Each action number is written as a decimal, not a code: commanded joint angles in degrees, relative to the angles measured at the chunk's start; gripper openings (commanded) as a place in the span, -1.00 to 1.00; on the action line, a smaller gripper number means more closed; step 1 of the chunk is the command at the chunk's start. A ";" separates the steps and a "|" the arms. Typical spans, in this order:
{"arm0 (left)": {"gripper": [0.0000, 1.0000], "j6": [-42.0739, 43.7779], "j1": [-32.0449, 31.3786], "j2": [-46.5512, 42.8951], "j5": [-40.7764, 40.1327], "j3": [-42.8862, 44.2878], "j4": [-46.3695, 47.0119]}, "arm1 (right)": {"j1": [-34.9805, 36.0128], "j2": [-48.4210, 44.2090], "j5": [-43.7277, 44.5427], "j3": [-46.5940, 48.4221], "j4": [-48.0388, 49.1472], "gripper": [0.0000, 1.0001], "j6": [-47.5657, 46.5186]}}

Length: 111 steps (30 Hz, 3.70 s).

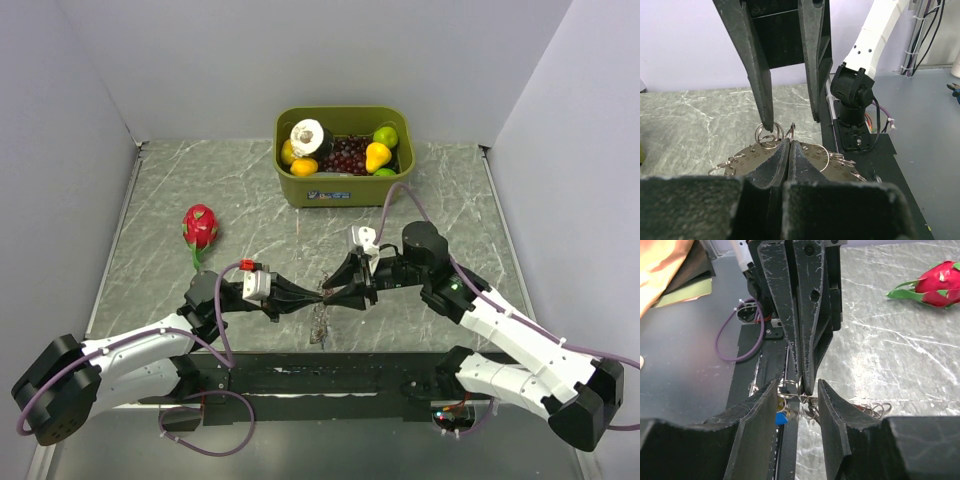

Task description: Put the keys on the keyring

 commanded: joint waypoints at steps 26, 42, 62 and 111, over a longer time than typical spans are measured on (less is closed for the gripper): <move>-0.98 1.59 -0.25 -4.49 0.11 2.82 -0.48 | 0.43 2.38 3.03 0.27 0.77 -1.00 -1.30; -0.02 23.11 -0.25 -7.67 -6.57 21.61 -52.09 | 0.34 5.36 5.93 6.43 -10.91 -1.00 -7.28; -0.22 31.57 -0.34 7.45 0.28 35.44 -72.33 | 0.34 6.77 8.04 7.04 -12.59 -1.00 -8.25; -0.98 12.59 -0.87 -2.64 -5.95 11.19 -23.32 | -6.33 -3.60 2.25 -0.78 -2.22 0.09 -2.62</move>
